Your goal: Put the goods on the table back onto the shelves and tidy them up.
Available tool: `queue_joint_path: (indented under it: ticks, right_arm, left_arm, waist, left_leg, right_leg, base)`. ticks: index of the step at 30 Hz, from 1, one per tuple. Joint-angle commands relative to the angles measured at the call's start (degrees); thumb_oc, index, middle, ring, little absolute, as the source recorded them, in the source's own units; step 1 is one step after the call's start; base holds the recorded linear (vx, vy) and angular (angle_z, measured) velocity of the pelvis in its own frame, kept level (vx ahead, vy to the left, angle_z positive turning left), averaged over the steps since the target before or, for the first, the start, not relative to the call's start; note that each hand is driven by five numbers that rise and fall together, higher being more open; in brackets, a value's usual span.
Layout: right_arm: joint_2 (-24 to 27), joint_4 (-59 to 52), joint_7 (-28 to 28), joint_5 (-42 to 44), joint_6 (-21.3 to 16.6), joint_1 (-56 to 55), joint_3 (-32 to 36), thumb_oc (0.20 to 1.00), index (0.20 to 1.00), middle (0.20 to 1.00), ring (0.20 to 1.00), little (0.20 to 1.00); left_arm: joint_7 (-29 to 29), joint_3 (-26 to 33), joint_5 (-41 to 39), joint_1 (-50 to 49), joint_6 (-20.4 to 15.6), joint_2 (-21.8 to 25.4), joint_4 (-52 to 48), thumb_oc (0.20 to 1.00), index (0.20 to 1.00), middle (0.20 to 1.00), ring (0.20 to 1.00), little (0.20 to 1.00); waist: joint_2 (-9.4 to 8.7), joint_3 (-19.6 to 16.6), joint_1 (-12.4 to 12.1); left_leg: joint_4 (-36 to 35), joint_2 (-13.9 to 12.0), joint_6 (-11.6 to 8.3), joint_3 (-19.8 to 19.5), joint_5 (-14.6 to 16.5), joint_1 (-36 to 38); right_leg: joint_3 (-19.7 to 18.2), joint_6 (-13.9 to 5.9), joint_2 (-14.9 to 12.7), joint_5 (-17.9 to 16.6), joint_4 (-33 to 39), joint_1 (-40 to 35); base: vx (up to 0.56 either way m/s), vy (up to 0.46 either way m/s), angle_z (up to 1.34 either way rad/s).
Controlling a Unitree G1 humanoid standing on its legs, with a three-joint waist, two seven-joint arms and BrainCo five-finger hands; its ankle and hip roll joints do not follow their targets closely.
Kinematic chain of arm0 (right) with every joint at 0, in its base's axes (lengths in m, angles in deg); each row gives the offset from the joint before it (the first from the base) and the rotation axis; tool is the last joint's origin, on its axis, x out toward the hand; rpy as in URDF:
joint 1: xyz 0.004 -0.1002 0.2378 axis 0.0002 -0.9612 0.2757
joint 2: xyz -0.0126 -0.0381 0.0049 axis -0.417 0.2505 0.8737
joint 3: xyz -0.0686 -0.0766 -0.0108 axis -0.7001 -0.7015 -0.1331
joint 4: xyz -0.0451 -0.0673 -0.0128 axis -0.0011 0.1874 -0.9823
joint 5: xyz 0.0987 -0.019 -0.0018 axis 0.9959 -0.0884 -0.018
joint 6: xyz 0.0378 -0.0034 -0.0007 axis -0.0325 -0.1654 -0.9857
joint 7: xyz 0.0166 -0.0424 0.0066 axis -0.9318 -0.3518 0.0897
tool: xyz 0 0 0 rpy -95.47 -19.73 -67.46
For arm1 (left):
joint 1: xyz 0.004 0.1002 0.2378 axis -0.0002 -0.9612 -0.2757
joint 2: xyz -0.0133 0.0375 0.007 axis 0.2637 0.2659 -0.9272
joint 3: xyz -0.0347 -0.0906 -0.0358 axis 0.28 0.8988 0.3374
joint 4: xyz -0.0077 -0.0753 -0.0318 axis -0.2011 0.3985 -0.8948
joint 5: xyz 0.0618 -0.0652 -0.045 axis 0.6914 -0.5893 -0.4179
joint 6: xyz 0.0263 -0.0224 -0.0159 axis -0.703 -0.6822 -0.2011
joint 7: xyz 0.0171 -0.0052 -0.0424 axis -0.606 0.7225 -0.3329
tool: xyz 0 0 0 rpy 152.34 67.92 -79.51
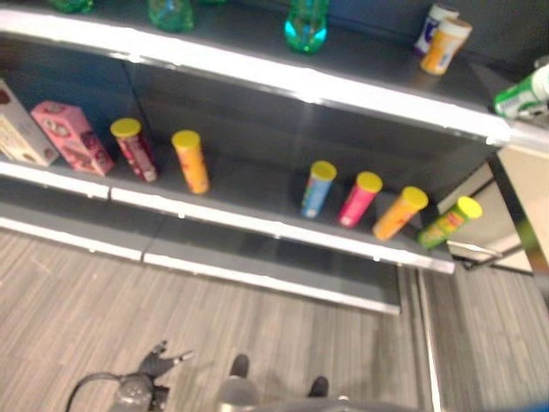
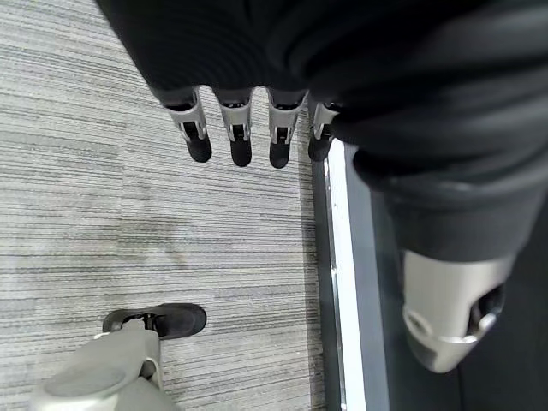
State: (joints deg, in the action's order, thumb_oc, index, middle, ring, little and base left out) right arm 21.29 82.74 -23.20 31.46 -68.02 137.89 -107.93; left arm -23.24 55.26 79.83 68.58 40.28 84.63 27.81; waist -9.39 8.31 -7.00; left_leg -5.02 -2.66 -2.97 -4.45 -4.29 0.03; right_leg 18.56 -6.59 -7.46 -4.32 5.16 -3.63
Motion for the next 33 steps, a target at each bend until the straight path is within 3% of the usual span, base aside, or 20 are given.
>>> queue_joint_path:
  ticks: [1,23,24,33]
  right_arm:
    - [0.9,3.2,0.6,-1.8,0.8,10.5,-5.9,0.2,0.2,0.2,0.2,0.2]
    - [-1.4,6.8,0.5,-2.9,1.5,13.3,-7.4,0.206,0.206,0.206,0.206,0.206]
    - [-1.4,7.3,0.9,-3.2,1.6,13.3,-7.2,1.0,1.0,1.0,1.0,1.0]
    - [-1.9,4.6,5.6,-1.4,0.7,9.3,0.9,1.0,1.0,1.0,1.0,1.0]
  left_arm:
    - [-0.2,-0.7,1.2,2.2,-1.3,2.0,0.1,1.0,1.0,1.0,1.0,1.0]
    - [-0.1,-1.1,0.7,2.0,-1.0,1.2,0.4,1.0,1.0,1.0,1.0,1.0]
    - [0.0,-1.0,0.7,2.0,-0.9,1.2,0.4,1.0,1.0,1.0,1.0,1.0]
    - [1.2,-0.3,0.3,1.9,-0.6,0.2,1.4,1.0,1.0,1.0,1.0,1.0]
  waist:
    - [-1.41,0.0,-1.4]
    - [-1.78,0.1,-2.5]
    - [-1.75,0.1,-2.5]
    - [-0.91,0.0,-2.2]
  left_leg:
    - [0.0,-2.2,-3.89,1.7,5.6,1.3]
    - [0.0,-2.1,-3.84,0.9,5.8,1.2]
    - [0.0,-2.1,-3.82,1.0,5.8,1.2]
    - [0.0,-1.8,-3.59,1.1,6.1,1.6]
  right_leg:
    - [-0.7,-4.67,-2.5,2.5,-0.6,-1.9]
    - [0.6,-4.48,-2.4,3.0,-0.7,-2.4]
    - [0.6,-4.5,-2.4,3.0,-0.6,-2.5]
    - [0.6,-4.49,-2.7,3.0,-0.7,-2.8]
  base:
    - [0.02,0.008,0.05]
    - [0.0,0.0,0.03]
    - [0.0,0.0,0.0]
    - [0.0,0.0,0.0]
